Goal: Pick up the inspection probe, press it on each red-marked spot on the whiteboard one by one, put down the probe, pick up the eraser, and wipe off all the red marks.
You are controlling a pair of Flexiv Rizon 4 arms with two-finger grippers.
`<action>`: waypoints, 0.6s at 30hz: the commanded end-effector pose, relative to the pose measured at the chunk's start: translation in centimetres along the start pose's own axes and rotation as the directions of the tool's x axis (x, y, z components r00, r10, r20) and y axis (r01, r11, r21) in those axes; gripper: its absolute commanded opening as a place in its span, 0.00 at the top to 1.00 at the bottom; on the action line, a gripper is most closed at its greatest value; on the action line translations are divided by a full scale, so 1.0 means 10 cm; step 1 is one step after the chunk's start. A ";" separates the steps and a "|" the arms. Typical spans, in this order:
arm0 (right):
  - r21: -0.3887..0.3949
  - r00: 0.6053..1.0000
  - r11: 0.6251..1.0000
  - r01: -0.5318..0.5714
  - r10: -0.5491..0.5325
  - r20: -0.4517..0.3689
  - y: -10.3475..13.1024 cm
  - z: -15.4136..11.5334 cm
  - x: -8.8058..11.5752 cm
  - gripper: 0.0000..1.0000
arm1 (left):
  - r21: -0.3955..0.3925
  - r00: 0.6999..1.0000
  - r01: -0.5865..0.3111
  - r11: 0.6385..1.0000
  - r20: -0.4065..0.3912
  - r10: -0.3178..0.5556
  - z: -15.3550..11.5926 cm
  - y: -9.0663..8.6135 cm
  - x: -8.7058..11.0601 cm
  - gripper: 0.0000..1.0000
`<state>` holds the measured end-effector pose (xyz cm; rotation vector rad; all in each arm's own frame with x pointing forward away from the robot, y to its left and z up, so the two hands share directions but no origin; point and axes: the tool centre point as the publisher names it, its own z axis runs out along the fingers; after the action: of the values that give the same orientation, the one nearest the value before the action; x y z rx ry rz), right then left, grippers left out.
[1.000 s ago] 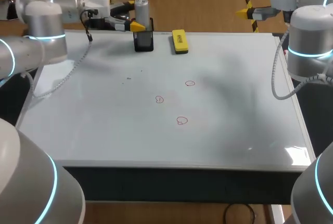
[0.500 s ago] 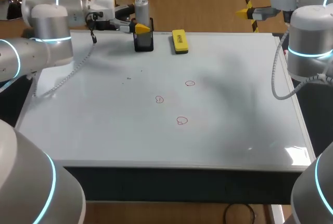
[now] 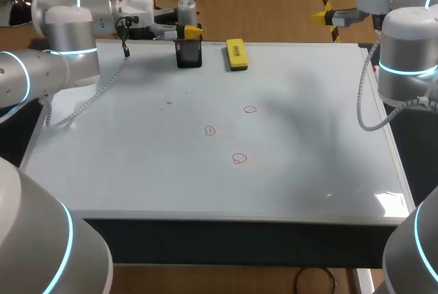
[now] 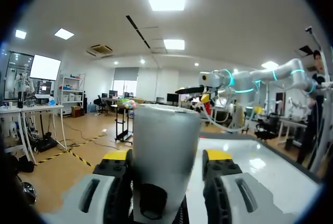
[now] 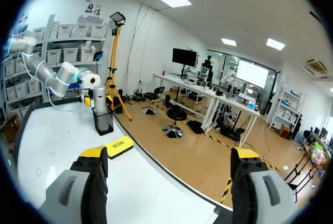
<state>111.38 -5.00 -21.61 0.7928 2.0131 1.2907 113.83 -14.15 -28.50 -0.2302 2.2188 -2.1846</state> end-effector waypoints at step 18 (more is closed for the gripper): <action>0.000 1.000 1.000 0.000 0.000 0.000 0.00 0.00 0.00 0.00 | 0.045 0.999 -0.052 0.998 0.006 0.052 -0.07 -0.27 0.05 1.00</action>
<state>111.38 -5.00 -21.61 0.7928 2.0131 1.2907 114.01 -13.80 -26.45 -0.1708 2.1491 -2.2128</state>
